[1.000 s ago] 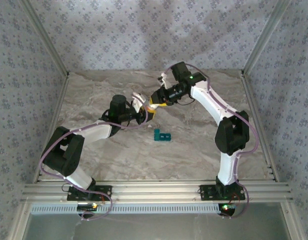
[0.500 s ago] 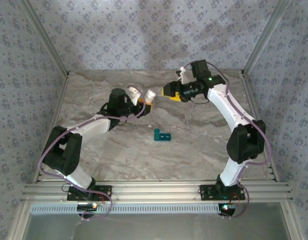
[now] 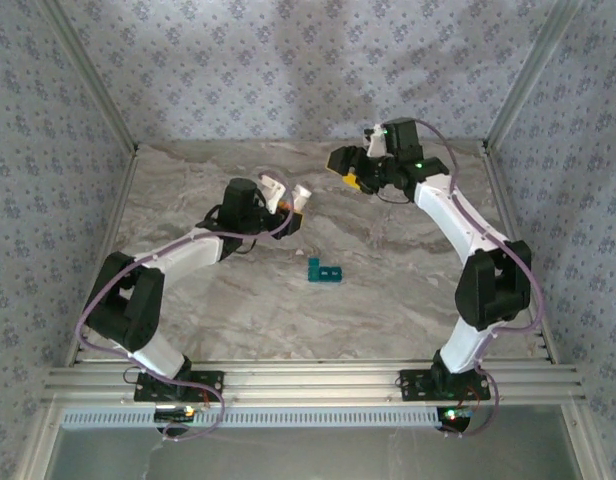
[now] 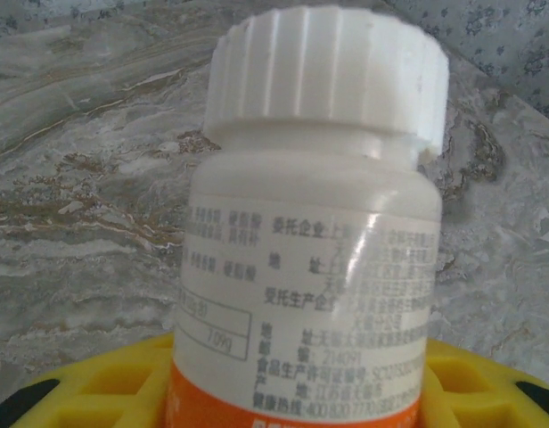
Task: Sort the pills into containers
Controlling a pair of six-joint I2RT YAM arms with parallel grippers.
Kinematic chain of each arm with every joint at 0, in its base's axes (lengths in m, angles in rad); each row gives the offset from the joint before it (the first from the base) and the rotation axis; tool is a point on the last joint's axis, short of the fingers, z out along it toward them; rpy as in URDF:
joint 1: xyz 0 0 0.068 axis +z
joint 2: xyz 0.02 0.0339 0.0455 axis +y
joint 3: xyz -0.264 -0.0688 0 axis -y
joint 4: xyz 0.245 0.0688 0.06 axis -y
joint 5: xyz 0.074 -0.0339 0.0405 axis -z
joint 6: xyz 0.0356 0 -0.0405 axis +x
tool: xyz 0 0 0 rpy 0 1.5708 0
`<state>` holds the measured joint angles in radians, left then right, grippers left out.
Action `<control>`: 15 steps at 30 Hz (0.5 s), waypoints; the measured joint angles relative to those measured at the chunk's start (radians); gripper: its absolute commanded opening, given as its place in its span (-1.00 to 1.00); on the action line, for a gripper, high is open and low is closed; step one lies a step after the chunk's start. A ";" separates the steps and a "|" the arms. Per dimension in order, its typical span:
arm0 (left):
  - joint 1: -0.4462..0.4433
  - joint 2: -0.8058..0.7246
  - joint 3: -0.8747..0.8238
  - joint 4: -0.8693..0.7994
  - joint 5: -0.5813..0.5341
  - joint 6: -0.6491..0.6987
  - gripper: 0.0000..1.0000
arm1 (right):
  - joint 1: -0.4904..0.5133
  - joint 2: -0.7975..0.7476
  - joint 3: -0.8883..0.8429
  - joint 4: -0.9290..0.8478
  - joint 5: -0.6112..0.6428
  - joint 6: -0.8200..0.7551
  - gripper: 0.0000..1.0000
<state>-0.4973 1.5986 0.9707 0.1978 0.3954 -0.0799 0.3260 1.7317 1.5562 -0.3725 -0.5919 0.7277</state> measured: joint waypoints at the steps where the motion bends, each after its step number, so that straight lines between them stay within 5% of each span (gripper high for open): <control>1: -0.001 0.000 0.000 0.000 0.002 0.002 -1.00 | 0.011 0.010 0.006 0.008 0.007 0.010 0.47; 15: -0.002 -0.002 0.019 -0.017 0.080 0.037 -1.00 | 0.105 0.087 0.033 0.042 0.039 0.051 0.42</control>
<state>-0.4995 1.5970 0.9901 0.1806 0.4755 -0.0425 0.4305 1.8187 1.5890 -0.3302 -0.5529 0.7792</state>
